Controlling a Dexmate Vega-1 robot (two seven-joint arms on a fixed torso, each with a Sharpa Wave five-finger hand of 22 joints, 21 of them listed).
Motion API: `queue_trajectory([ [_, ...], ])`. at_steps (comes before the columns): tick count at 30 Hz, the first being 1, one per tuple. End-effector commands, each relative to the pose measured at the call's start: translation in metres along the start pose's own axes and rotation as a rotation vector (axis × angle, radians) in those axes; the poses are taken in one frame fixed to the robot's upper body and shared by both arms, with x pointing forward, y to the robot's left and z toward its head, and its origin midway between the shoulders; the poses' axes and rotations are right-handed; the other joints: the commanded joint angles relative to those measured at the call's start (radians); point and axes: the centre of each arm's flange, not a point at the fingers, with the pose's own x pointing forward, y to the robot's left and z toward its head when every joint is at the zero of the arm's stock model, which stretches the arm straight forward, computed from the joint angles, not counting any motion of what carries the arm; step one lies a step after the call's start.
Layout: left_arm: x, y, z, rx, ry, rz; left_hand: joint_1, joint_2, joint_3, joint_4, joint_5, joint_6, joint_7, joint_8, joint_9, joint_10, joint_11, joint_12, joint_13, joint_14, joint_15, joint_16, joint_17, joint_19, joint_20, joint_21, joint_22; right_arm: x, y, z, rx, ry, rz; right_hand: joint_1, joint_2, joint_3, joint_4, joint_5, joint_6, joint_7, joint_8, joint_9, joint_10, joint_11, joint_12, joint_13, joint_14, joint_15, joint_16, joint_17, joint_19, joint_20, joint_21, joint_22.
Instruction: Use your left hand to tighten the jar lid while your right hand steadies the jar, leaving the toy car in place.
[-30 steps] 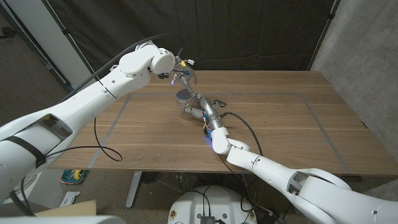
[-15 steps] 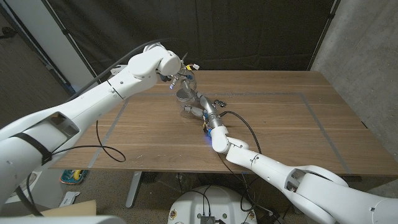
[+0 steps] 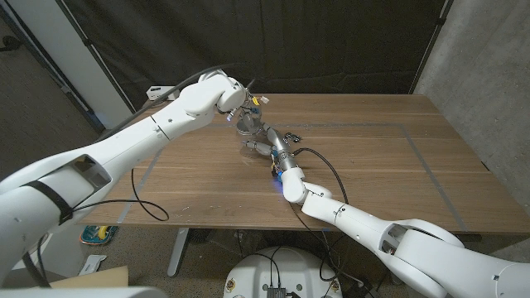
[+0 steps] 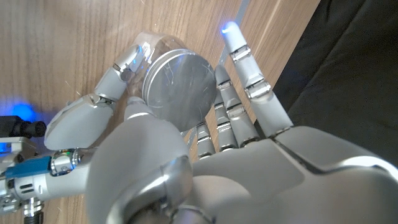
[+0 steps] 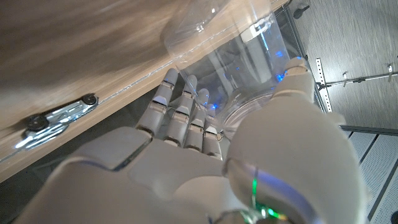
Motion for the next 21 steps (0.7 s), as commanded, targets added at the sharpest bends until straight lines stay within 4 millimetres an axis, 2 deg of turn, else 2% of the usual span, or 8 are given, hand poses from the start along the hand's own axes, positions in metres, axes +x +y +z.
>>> queue_trajectory([
  [1, 0.013, -0.017, 0.004, 0.062, -0.052, 0.051, 0.098, 0.058, 0.042, -0.051, 0.000, 0.090, 0.011, 0.029, 0.005, 0.039, -0.029, 0.023, 0.012, 0.046, -0.073, 0.008, 0.022, 0.006, -0.032, -0.014, 0.004, 0.000, -0.005, -0.002, 0.003, 0.004, -0.002, 0.003, 0.010, -0.005, 0.000, 0.008, 0.017, -0.006, 0.003, 0.002, 0.006, 0.003, 0.012, 0.003, 0.006, -0.080, -0.002, 0.004, 0.014, 0.001, -0.001, 0.003],
  [6, 0.010, -0.018, 0.002, 0.090, -0.136, 0.117, 0.173, 0.069, 0.074, -0.097, 0.017, 0.128, 0.027, 0.038, 0.014, 0.048, -0.046, 0.041, 0.027, 0.061, -0.103, 0.006, 0.049, -0.036, -0.068, -0.044, 0.006, 0.000, -0.006, -0.002, 0.003, 0.006, -0.006, 0.010, 0.015, -0.003, -0.002, 0.009, 0.031, -0.006, 0.007, 0.002, 0.020, 0.003, 0.019, 0.005, 0.026, -0.086, 0.001, 0.008, 0.030, -0.003, 0.005, 0.003],
  [9, 0.008, -0.019, 0.001, 0.131, -0.182, 0.165, 0.223, 0.051, 0.078, -0.126, 0.053, 0.163, 0.034, 0.053, 0.031, 0.067, -0.054, 0.065, 0.046, 0.063, -0.118, -0.003, 0.067, -0.052, -0.096, -0.058, 0.008, 0.000, -0.006, -0.003, 0.004, 0.008, -0.007, 0.013, 0.017, -0.001, -0.003, 0.009, 0.034, -0.004, 0.008, 0.002, 0.023, 0.005, 0.021, 0.005, 0.031, -0.088, 0.001, 0.009, 0.033, -0.005, 0.005, 0.002],
  [12, 0.005, -0.020, 0.001, 0.179, -0.240, 0.219, 0.257, 0.023, 0.071, -0.145, 0.082, 0.188, 0.038, 0.065, 0.042, 0.070, -0.062, 0.077, 0.060, 0.070, -0.131, -0.009, 0.077, -0.054, -0.107, -0.063, 0.009, 0.000, -0.006, -0.003, 0.002, 0.008, -0.009, 0.014, 0.019, -0.001, -0.003, 0.009, 0.037, -0.005, 0.009, 0.002, 0.024, 0.002, 0.023, 0.005, 0.034, -0.087, 0.000, 0.011, 0.033, -0.005, 0.005, 0.002],
  [14, 0.001, -0.021, -0.001, 0.213, -0.322, 0.275, 0.281, -0.015, 0.049, -0.151, 0.131, 0.223, 0.042, 0.084, 0.059, 0.089, -0.080, 0.103, 0.083, 0.102, -0.141, -0.006, 0.096, -0.051, -0.133, -0.067, 0.009, 0.001, -0.006, -0.004, 0.004, 0.010, -0.008, 0.015, 0.020, -0.001, -0.003, 0.009, 0.037, -0.005, 0.009, 0.002, 0.024, 0.002, 0.023, 0.006, 0.034, -0.087, -0.001, 0.011, 0.033, -0.005, 0.005, 0.002],
  [17, -0.003, -0.020, -0.004, 0.259, -0.384, 0.329, 0.292, -0.040, 0.028, -0.146, 0.180, 0.254, 0.071, 0.104, 0.077, 0.093, -0.079, 0.119, 0.104, 0.105, -0.142, -0.012, 0.118, -0.058, -0.153, -0.075, 0.009, 0.003, -0.005, -0.004, 0.007, 0.010, -0.007, 0.015, 0.020, -0.001, -0.003, 0.009, 0.039, -0.006, 0.010, 0.002, 0.024, 0.000, 0.024, 0.006, 0.034, -0.088, -0.002, 0.012, 0.033, -0.006, 0.004, 0.002],
  [19, -0.007, -0.018, -0.005, 0.282, -0.419, 0.359, 0.301, -0.060, 0.010, -0.144, 0.217, 0.259, 0.081, 0.115, 0.092, 0.084, -0.077, 0.125, 0.119, 0.094, -0.135, -0.022, 0.134, -0.092, -0.170, -0.093, 0.009, 0.003, -0.005, -0.005, 0.007, 0.008, -0.004, 0.016, 0.020, -0.001, -0.003, 0.009, 0.038, -0.005, 0.010, 0.002, 0.024, 0.001, 0.024, 0.006, 0.035, -0.089, -0.003, 0.013, 0.033, -0.006, 0.004, 0.002],
  [21, -0.010, -0.016, -0.006, 0.313, -0.438, 0.380, 0.298, -0.087, -0.028, -0.130, 0.280, 0.241, 0.086, 0.122, 0.117, 0.029, -0.075, 0.119, 0.142, 0.045, -0.130, -0.055, 0.155, -0.156, -0.181, -0.122, 0.012, 0.004, -0.005, -0.005, 0.006, 0.009, -0.002, 0.016, 0.020, -0.001, -0.003, 0.008, 0.039, -0.006, 0.010, 0.002, 0.024, 0.002, 0.024, 0.006, 0.035, -0.089, -0.004, 0.014, 0.031, -0.006, 0.003, 0.002],
])
